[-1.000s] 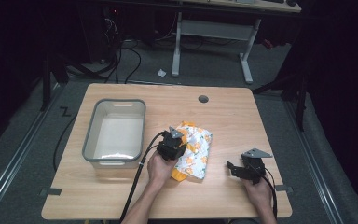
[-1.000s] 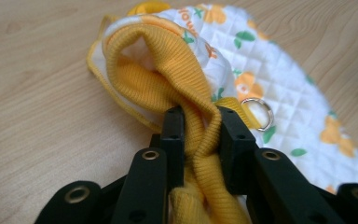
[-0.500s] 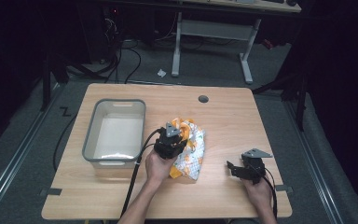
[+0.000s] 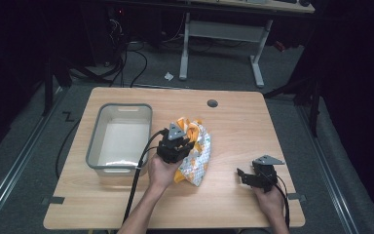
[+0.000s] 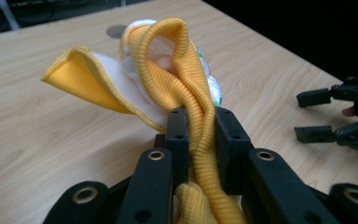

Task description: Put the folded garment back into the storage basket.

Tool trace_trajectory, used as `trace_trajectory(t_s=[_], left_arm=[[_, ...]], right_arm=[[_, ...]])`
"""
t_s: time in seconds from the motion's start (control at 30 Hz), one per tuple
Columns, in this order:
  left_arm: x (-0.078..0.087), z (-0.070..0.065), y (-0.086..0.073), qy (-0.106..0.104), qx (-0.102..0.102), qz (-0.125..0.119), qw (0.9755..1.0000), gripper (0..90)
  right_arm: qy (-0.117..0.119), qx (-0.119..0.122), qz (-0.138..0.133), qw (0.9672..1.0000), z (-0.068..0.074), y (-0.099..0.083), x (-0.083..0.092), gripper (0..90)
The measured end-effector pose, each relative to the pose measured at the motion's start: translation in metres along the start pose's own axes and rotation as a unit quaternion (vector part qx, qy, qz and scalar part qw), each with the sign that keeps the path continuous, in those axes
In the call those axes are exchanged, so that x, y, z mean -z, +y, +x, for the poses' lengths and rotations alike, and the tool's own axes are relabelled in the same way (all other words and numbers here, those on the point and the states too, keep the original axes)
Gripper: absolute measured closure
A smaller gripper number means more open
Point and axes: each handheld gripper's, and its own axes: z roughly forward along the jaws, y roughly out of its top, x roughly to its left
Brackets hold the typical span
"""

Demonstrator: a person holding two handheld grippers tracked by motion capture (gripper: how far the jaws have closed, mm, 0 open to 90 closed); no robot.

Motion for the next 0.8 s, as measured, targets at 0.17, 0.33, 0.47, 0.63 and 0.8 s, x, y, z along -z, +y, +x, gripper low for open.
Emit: trace_trajectory(t_s=[0.17,0.33,0.47,0.63,0.8], left_arm=[[0.009,0.001,0.004,-0.005,-0.002,-0.005,1.0000,78.0],[0.015,0.002,0.005,-0.007,-0.003,-0.008,0.9999,78.1],[0.021,0.005,0.006,-0.016,0.005,-0.014,0.9998,78.1],[0.033,0.010,0.007,-0.019,0.010,-0.024,0.9995,78.0],[0.045,0.020,0.009,-0.021,0.025,-0.036,0.9988,78.0]], right_arm=[[0.000,0.000,0.000,1.0000,0.000,0.000,0.000,27.0],[0.000,0.000,0.000,1.0000,0.000,0.000,0.000,27.0],[0.000,0.000,0.000,1.0000,0.000,0.000,0.000,27.0],[0.000,0.000,0.000,1.0000,0.000,0.000,0.000,27.0],[0.000,0.001,0.000,1.0000,0.000,0.000,0.000,27.0]])
